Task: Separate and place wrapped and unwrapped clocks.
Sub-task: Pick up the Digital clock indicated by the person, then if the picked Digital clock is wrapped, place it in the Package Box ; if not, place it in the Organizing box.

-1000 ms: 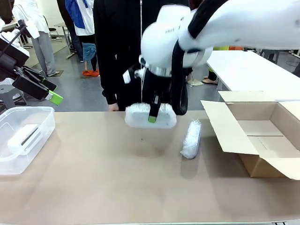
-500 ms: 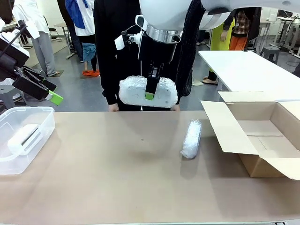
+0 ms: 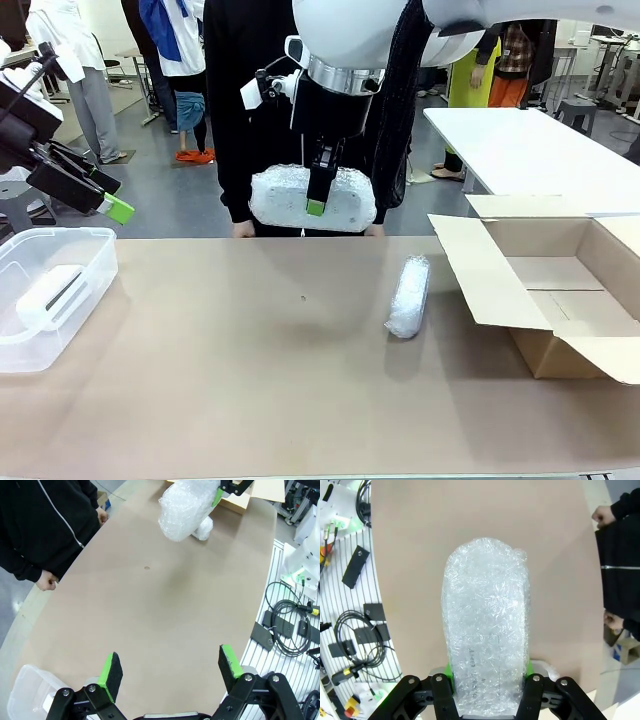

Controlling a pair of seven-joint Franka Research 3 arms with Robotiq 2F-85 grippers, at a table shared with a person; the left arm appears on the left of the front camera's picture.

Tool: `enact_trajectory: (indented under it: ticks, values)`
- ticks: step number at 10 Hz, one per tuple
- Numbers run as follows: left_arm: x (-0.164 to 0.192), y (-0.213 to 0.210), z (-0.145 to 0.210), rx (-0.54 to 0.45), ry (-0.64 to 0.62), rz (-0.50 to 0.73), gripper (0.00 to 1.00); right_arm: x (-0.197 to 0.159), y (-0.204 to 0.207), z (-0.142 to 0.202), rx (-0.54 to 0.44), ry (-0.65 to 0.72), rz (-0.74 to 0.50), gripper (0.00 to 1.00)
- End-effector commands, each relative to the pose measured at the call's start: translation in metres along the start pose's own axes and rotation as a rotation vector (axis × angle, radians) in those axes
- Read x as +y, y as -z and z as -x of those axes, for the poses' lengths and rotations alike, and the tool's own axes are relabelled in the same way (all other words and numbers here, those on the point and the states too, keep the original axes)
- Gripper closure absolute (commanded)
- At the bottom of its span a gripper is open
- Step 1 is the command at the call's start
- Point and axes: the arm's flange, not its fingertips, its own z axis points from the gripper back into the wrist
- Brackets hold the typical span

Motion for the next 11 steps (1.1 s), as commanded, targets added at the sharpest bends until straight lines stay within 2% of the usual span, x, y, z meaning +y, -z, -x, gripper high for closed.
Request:
enact_trajectory:
  ticks: [1, 11]
  values:
    - [0.0011, 0.0006, -0.0006, -0.005, -0.002, -0.01, 0.0, -0.0016, -0.0034, 0.0043, -0.005, -0.005, 0.002, 0.93]
    - [0.0011, 0.0006, -0.0006, -0.005, -0.002, -0.01, 0.0, -0.0016, -0.0034, 0.0043, -0.005, -0.005, 0.002, 0.93]
